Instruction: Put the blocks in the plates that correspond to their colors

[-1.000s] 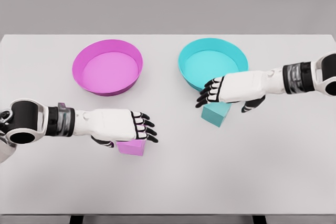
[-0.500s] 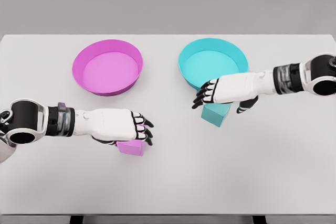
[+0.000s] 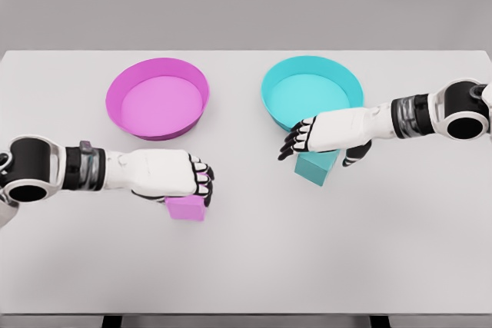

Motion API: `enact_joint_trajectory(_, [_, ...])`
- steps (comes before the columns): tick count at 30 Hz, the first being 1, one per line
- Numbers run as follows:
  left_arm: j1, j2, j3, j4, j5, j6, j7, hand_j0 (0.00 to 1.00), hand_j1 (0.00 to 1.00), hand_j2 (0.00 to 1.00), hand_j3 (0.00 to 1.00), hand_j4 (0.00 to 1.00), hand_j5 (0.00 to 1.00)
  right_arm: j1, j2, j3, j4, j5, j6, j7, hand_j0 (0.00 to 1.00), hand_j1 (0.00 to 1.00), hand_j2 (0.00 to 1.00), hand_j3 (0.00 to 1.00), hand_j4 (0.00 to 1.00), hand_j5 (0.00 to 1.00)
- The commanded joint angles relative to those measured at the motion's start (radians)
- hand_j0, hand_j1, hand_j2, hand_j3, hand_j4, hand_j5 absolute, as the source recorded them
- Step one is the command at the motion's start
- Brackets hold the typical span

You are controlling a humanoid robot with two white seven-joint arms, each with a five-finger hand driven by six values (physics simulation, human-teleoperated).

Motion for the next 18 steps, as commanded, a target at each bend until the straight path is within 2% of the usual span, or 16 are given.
enact_joint_trajectory(1, [0.000,0.000,0.006,0.006,0.006,0.003,0.000,0.52,0.52,0.52,0.52,0.52,0.52,0.000,0.002,-0.001,0.003,-0.004,0.001,0.001,1.00,1.00,1.00,1.00,1.00,1.00])
enact_joint_trajectory(8, [-0.051,-0.011,0.044,0.079,0.007,0.003,0.000,0.51,0.51,0.51,0.51,0.51,0.51,0.014,0.028,-0.001,0.026,-0.001,0.001,0.002,1.00,1.00,1.00,1.00,1.00,1.00])
enact_joint_trajectory(11, [-0.100,-0.014,0.065,0.142,0.007,0.003,0.000,0.51,0.51,0.51,0.51,0.51,0.51,0.015,0.028,-0.001,0.032,0.001,0.001,0.004,1.00,1.00,1.00,1.00,1.00,1.00])
enact_joint_trajectory(14, [-0.155,-0.017,0.068,0.170,0.006,0.003,0.000,0.51,0.51,0.51,0.51,0.51,0.51,0.021,0.034,-0.001,0.033,0.005,0.001,0.005,1.00,1.00,1.00,1.00,1.00,1.00])
enact_joint_trajectory(16, [-0.186,-0.029,0.070,0.211,0.006,0.003,0.000,0.51,0.51,0.51,0.51,0.51,0.51,0.021,0.035,-0.001,0.033,0.019,0.001,0.005,0.94,0.94,0.94,0.94,0.94,0.94])
enact_joint_trajectory(18, [-0.193,-0.054,0.117,0.288,0.004,0.003,0.000,0.51,0.51,0.51,0.51,0.51,0.51,0.021,0.035,0.000,0.032,0.027,0.001,0.005,0.89,0.89,0.89,0.89,0.89,0.89])
